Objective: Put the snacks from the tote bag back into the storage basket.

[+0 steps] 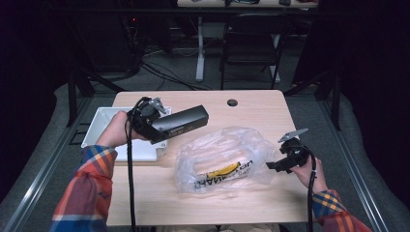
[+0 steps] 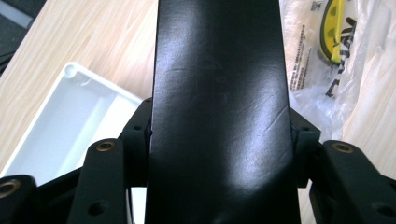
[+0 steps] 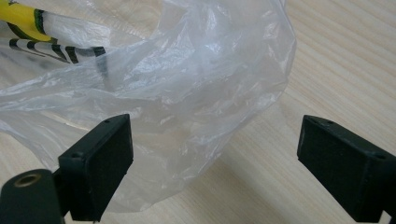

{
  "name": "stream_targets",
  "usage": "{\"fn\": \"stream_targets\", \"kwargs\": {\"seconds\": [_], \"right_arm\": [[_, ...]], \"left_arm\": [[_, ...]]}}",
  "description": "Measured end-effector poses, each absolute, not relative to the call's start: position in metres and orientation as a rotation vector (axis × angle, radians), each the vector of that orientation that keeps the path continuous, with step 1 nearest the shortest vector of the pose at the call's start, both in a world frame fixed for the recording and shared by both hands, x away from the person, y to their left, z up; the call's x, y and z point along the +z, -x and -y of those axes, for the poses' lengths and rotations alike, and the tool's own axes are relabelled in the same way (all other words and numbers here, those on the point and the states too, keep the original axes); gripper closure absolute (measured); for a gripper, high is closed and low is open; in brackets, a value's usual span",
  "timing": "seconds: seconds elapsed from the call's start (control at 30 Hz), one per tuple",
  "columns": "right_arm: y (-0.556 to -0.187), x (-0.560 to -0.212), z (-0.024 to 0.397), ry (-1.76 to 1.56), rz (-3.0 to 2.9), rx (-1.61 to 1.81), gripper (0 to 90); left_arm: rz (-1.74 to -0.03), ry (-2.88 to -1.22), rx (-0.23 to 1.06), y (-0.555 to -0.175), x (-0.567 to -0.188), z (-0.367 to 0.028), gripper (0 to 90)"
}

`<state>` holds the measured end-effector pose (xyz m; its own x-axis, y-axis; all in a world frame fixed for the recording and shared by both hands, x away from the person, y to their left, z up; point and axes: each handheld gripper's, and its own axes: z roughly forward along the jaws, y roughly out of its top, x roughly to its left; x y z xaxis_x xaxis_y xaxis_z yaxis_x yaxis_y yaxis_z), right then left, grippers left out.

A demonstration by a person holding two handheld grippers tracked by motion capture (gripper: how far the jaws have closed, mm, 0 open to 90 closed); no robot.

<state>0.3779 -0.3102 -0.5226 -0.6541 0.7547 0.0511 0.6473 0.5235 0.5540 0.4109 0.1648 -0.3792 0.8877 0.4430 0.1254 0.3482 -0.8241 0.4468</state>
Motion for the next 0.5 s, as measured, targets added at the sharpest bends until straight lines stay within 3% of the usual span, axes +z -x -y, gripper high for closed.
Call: {"fn": "stream_targets", "kwargs": {"seconds": [0.5], "right_arm": [[-0.376,-0.522,0.310,-1.197,-2.570,0.794,10.3]], "left_arm": [[-0.747,-2.573,0.319,-0.410,-0.382,-0.233,43.3]]}}
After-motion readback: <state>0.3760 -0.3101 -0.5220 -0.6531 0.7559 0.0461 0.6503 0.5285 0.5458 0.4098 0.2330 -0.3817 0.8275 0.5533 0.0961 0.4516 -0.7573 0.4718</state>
